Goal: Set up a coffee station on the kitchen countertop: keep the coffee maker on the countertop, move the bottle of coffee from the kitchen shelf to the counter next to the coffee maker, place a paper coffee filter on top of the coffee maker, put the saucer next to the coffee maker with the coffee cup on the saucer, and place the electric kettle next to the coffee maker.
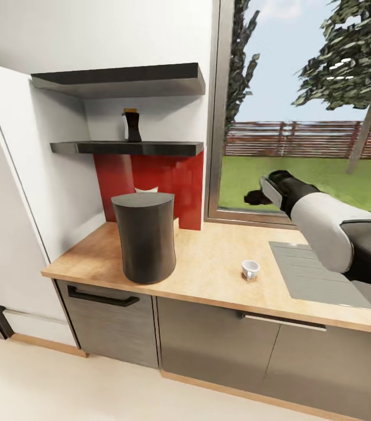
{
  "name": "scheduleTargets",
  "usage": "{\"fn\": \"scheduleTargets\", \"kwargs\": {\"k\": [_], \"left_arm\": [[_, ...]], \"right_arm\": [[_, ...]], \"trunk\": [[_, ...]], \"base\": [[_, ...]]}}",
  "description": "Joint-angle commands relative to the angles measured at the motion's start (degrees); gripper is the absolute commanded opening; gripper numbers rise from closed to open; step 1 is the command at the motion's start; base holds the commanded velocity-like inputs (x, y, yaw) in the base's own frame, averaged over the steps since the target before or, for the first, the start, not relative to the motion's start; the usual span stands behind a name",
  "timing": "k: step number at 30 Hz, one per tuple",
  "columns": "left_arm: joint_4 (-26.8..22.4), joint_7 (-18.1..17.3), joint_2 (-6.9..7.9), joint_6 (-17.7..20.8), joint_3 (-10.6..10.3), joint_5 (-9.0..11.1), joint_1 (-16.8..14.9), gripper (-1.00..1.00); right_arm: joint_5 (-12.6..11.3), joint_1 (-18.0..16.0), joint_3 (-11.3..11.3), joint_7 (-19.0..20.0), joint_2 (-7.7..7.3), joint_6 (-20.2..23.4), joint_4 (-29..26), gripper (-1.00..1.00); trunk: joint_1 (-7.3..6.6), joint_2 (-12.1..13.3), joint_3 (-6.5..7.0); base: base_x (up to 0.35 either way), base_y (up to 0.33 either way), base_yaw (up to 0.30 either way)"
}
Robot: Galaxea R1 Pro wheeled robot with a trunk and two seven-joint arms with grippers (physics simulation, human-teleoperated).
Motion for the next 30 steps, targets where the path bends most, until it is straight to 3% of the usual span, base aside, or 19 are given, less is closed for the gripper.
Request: {"fn": "scheduleTargets", "kwargs": {"k": [1, 3, 8, 14, 17, 19, 26, 29, 30], "left_arm": [[0.03, 0.15, 0.09, -0.25, -0.04, -0.02, -0.03, 1.0], [-0.1, 0.16, 0.34, -0.43, -0.04, 0.04, -0.04, 1.0], [-0.29, 0.18, 0.57, -0.68, -0.04, 0.13, -0.12, 1.0], [-0.34, 0.18, 0.55, -0.78, -0.04, 0.14, -0.13, 1.0], [-0.33, 0.18, 0.54, -0.8, -0.04, 0.15, -0.13, 1.0], [-0.33, 0.18, 0.54, -0.8, -0.04, 0.15, -0.13, 1.0], [-0.35, 0.1, 0.48, -0.89, -0.04, 0.15, -0.13, 1.0], [-0.35, 0.09, 0.41, -0.89, -0.16, 0.15, -0.13, 1.0], [-0.35, 0.09, 0.34, -0.89, -0.18, 0.15, -0.13, 1.0]], "right_arm": [[0.35, 0.73, 0.25, 0.12, -0.28, -1.59, -0.08, 1.0], [0.99, 2.78, 0.25, 0.12, -1.2, -7.46, -0.02, 1.0], [1.85, 12.39, 0.24, 0.08, -2.61, -31.1, 0.0, 1.0], [1.88, 21.05, 0.17, -0.29, -2.76, -46.99, -0.28, 1.0], [1.89, 23.46, 0.16, -1.17, -2.81, -53.86, -0.26, 1.0], [1.88, 25.84, 0.15, -3.68, -2.79, -60.63, -0.23, 1.0], [1.87, 32.51, 0.16, -13.73, -1.88, -77.04, -0.05, 1.0], [1.87, 35.48, 0.15, -14.58, -1.68, -84.3, 0.0, 1.0], [1.81, 37.12, 0.15, -14.82, -1.63, -88.72, 0.05, 1.0]], "trunk": [[0.03, -0.04, -0.01], [0.03, -0.04, -0.01], [0.03, -0.04, -0.01], [0.03, -0.04, -0.01], [0.03, -0.04, -0.01], [0.03, -0.04, -0.01], [0.03, -0.04, -0.01], [0.03, -0.04, -0.01], [0.03, -0.04, -0.01]], "base": [[0.0, 0.0, 0.0], [0.0, 0.0, 0.0], [0.0, 0.0, 0.0], [0.0, 0.0, 0.0], [0.0, 0.0, 0.0], [0.0, 0.0, 0.0], [0.0, 0.0, 0.0], [0.0, 0.0, 0.0], [0.0, 0.0, 0.0]]}}
